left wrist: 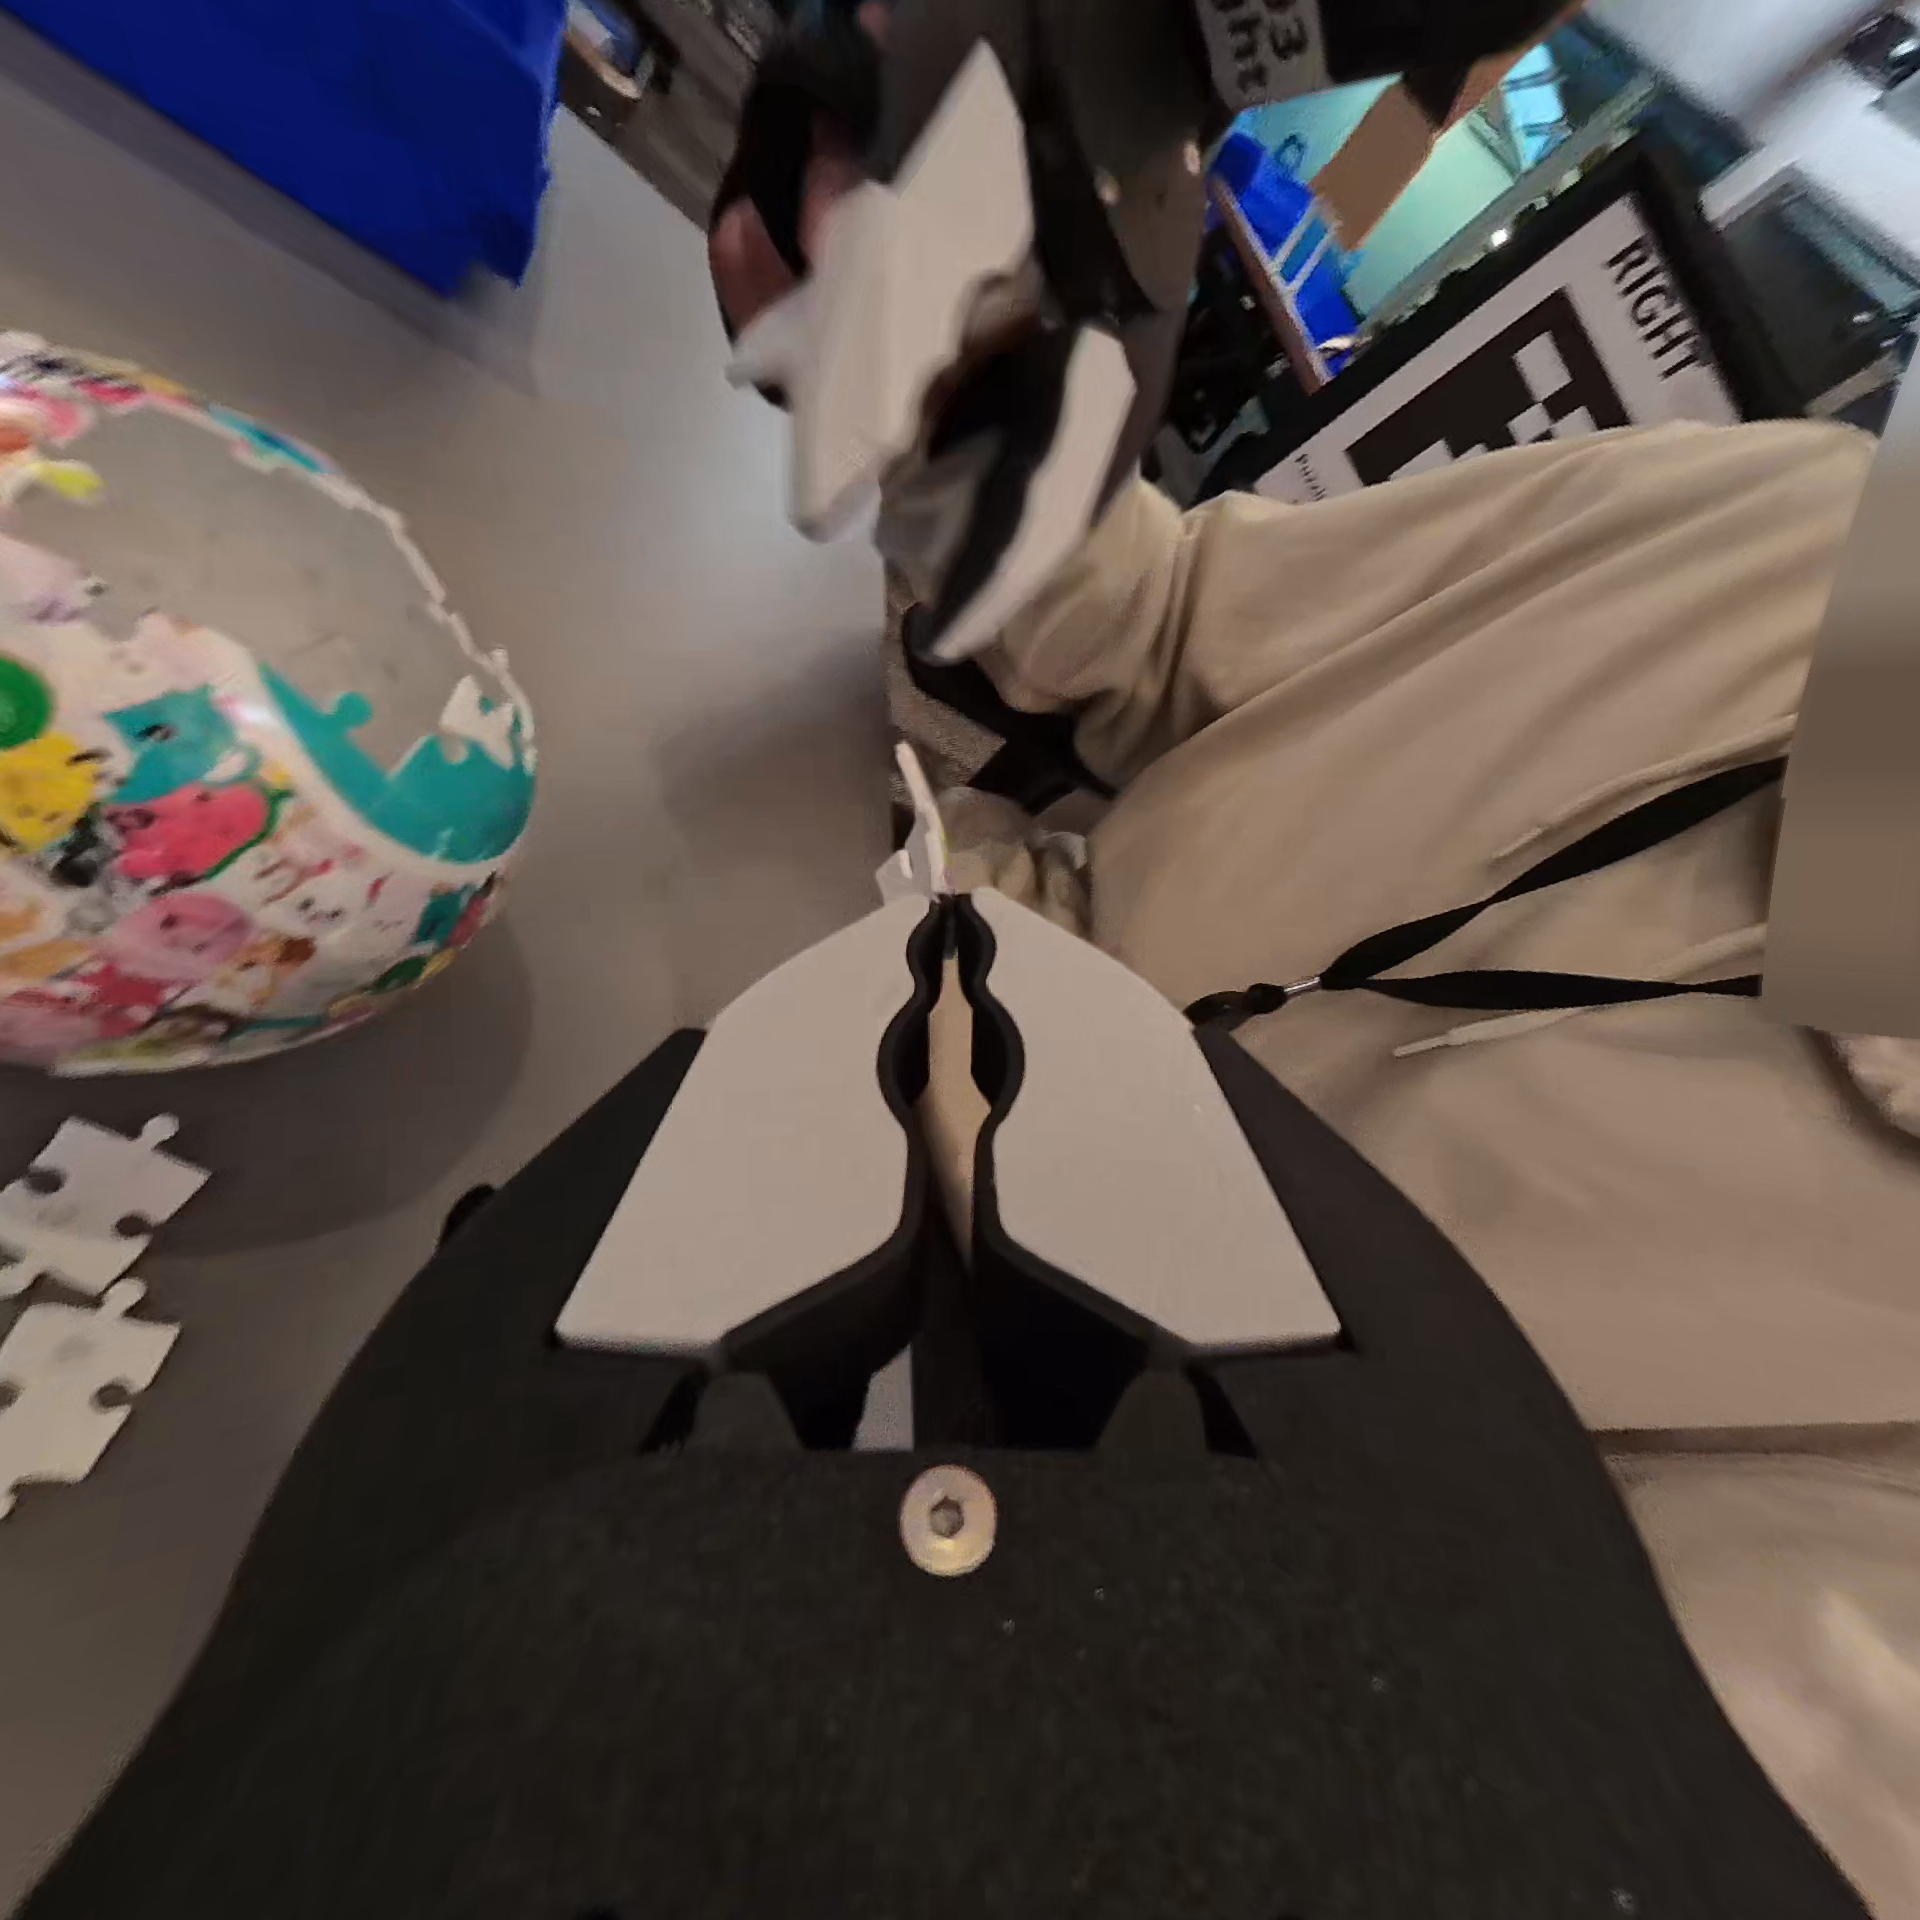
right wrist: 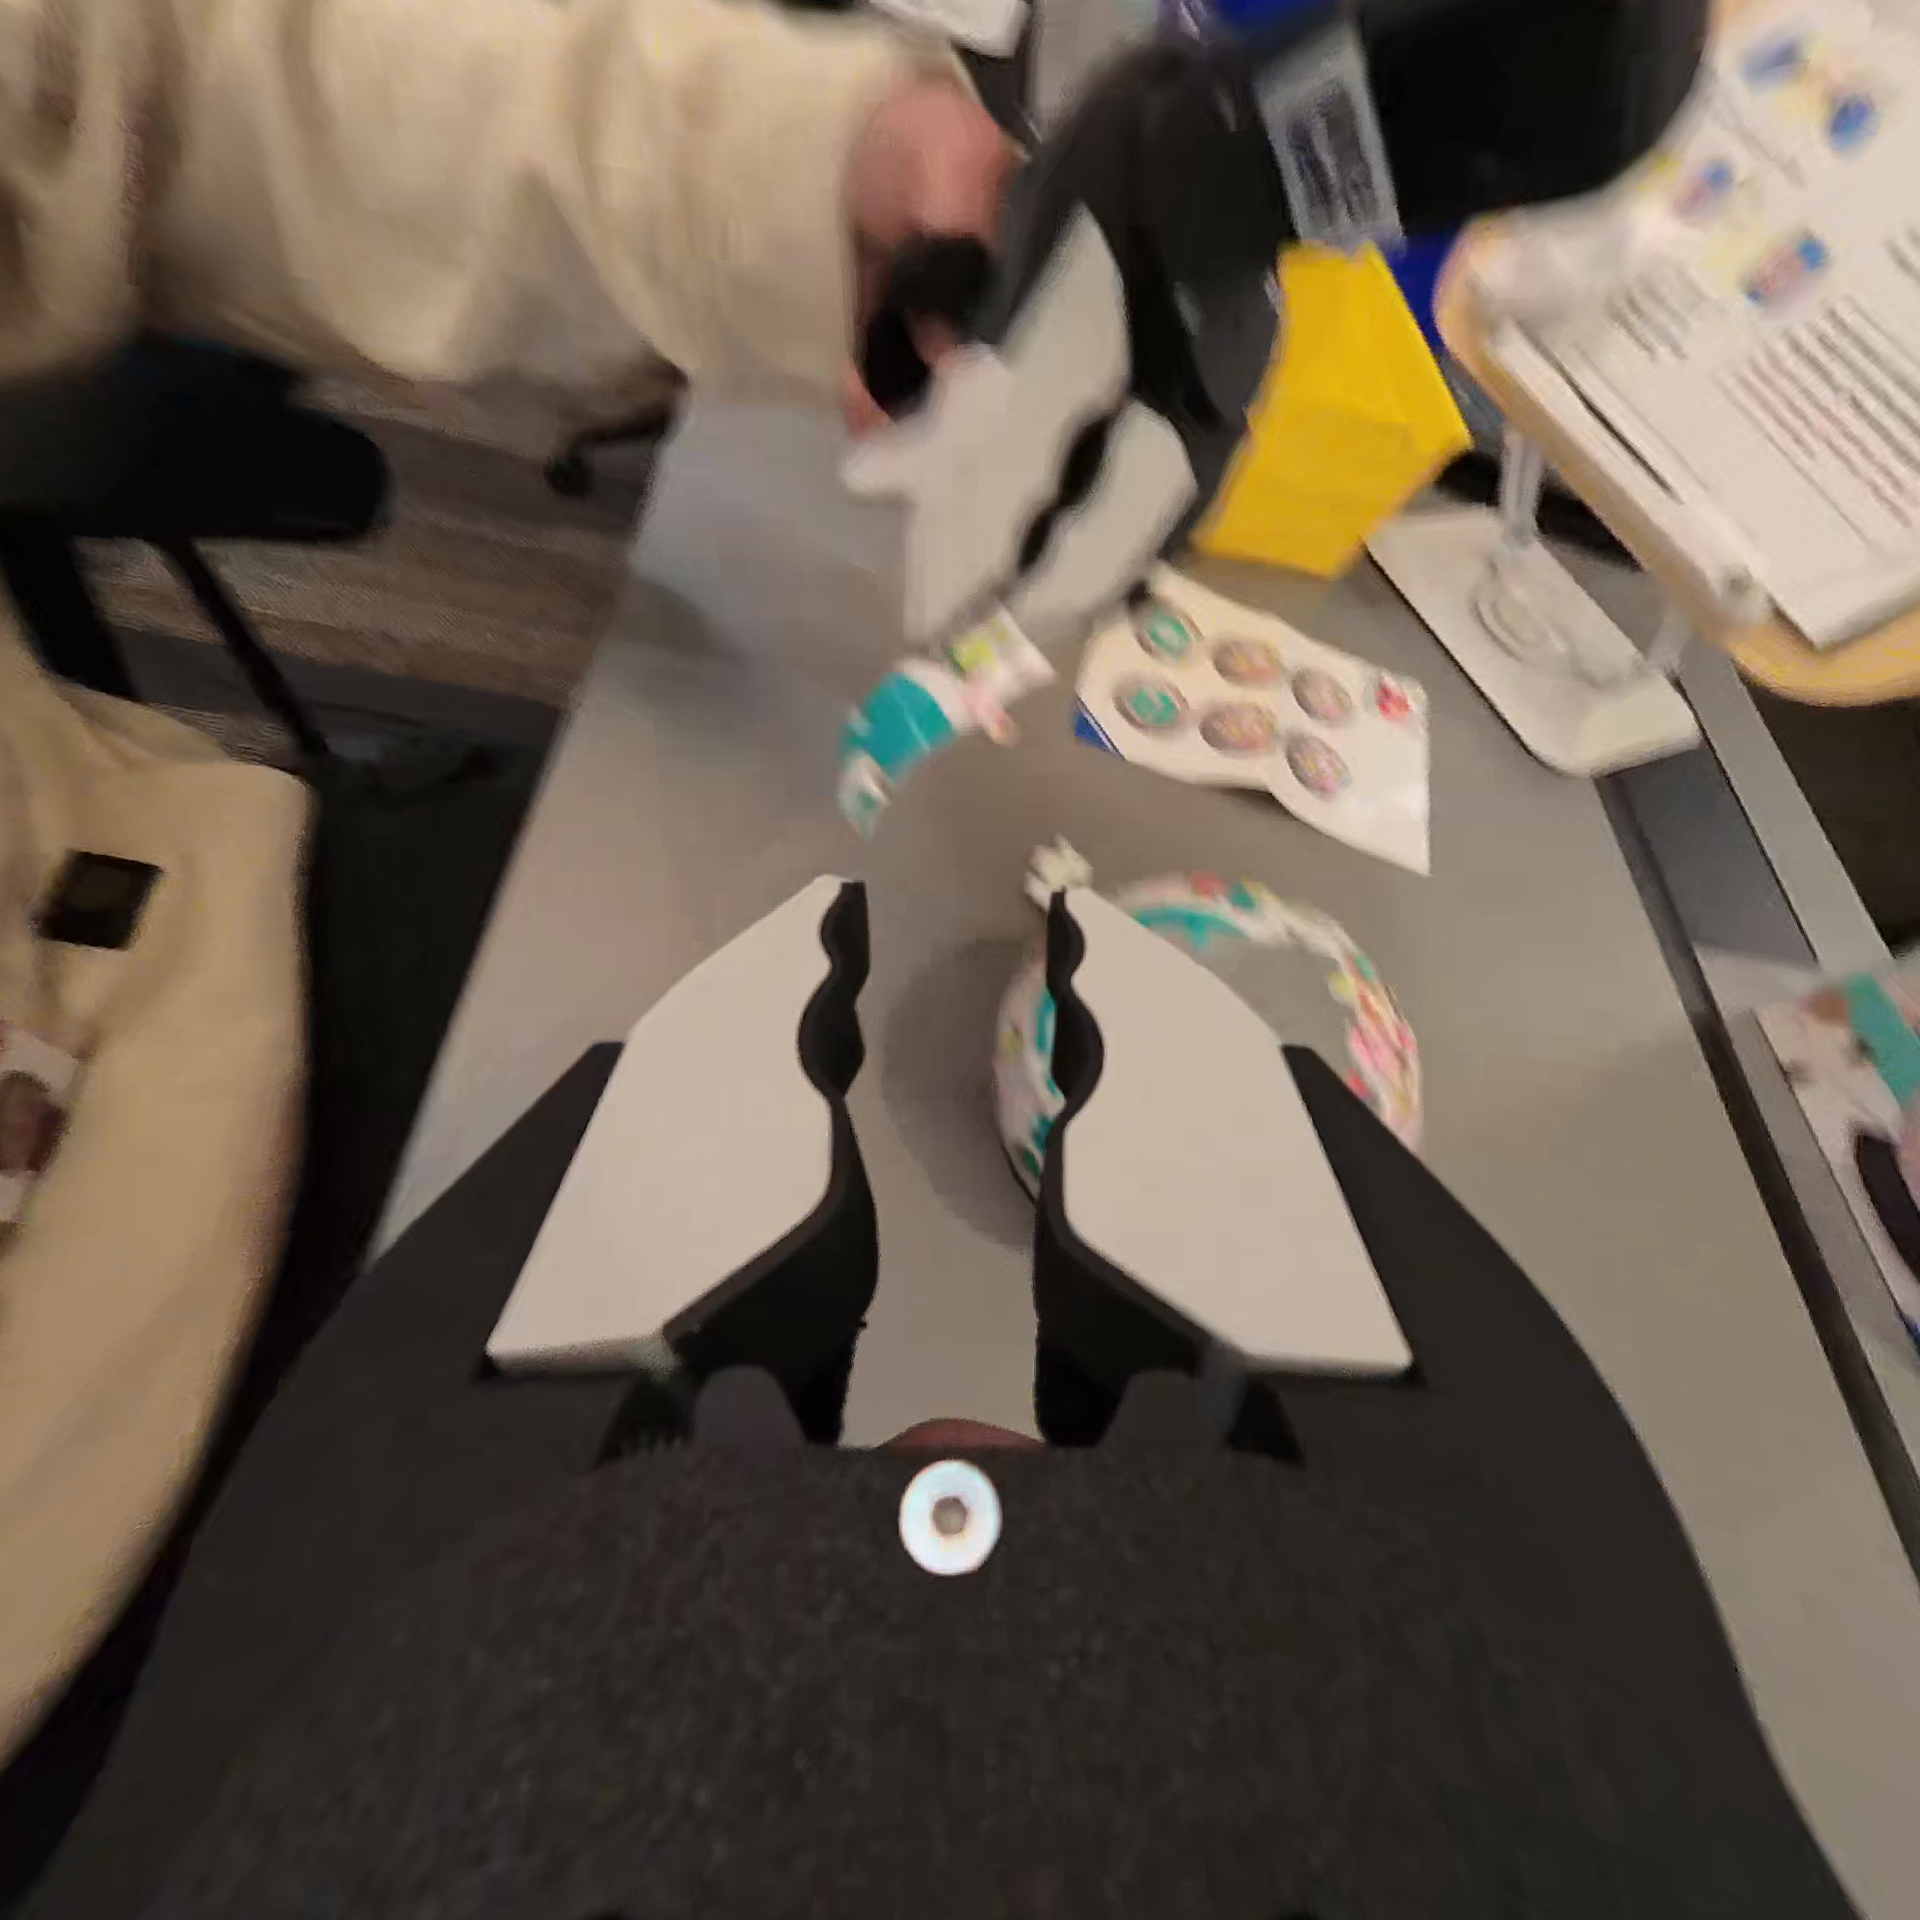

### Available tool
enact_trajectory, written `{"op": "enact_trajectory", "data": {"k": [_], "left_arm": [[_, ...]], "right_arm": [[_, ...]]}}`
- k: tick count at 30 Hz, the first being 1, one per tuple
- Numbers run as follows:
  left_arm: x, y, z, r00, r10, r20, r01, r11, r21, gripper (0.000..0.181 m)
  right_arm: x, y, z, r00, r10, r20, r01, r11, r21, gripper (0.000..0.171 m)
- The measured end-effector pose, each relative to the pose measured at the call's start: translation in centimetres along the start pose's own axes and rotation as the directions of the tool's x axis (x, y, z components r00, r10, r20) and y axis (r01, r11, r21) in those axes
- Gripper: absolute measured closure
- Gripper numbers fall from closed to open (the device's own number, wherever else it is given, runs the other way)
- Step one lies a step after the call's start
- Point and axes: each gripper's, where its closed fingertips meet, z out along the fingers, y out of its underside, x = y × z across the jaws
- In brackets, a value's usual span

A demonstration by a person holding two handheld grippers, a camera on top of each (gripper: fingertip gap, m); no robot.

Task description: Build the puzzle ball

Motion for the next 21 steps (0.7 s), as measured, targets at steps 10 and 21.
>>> {"op": "enact_trajectory", "data": {"k": [10,21], "left_arm": [[-5.4,5.7,-0.7,0.985,-0.128,0.112,0.117,0.989,0.093,0.180],[-11.5,11.4,-2.3,0.915,-0.376,0.147,0.398,0.901,-0.173,0.180]], "right_arm": [[3.9,15.3,1.6,0.919,0.350,-0.181,-0.378,0.912,-0.158,0.041],[4.5,15.7,7.1,0.917,0.382,-0.116,-0.399,0.894,-0.207,0.027]]}}
